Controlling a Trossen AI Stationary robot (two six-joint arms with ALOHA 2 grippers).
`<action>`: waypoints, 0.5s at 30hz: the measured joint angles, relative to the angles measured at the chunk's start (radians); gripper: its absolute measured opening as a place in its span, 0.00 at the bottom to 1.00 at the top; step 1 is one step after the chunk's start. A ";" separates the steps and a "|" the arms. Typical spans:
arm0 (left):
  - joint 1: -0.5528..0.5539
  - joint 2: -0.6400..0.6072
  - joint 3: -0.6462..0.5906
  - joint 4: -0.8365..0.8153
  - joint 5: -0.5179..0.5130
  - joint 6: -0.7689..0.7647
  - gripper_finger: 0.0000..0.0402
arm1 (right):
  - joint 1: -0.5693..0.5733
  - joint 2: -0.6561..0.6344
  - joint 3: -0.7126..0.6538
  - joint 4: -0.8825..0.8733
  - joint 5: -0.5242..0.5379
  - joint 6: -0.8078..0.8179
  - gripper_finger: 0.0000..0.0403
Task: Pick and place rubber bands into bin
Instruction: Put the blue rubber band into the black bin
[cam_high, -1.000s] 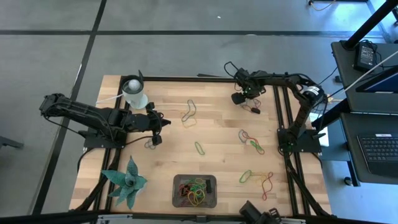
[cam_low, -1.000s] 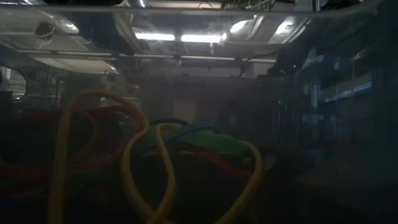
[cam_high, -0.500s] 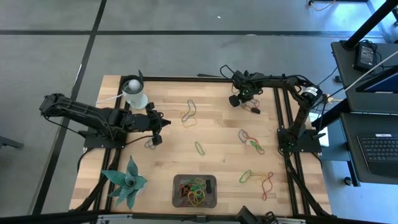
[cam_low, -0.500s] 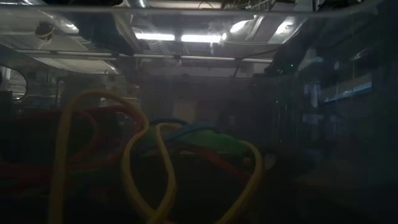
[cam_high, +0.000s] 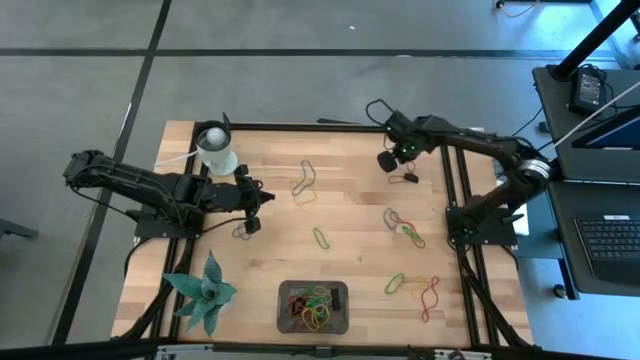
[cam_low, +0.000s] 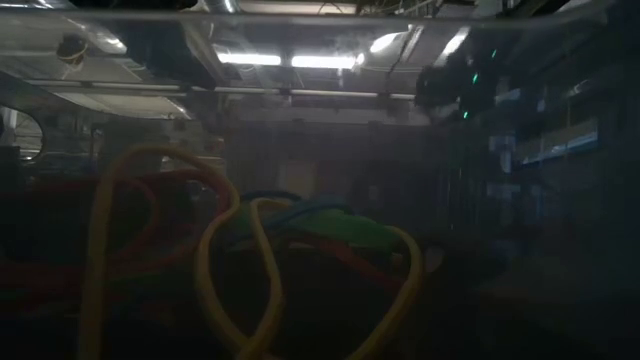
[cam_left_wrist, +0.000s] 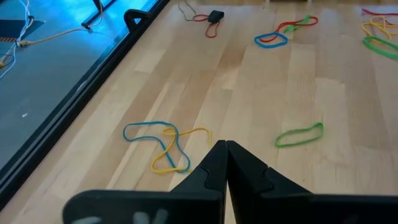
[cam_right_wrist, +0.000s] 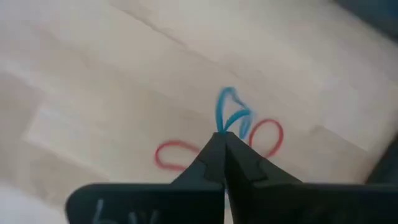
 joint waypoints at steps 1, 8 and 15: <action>0.000 0.000 0.000 0.000 0.000 0.000 0.01 | 0.008 -0.029 0.000 -0.015 0.010 0.001 0.00; 0.000 0.000 0.000 0.000 0.000 -0.052 0.01 | 0.061 -0.221 0.001 -0.053 0.030 0.070 0.00; 0.000 0.000 0.000 -0.002 -0.003 -0.051 0.01 | 0.204 -0.348 0.002 -0.147 0.126 0.157 0.00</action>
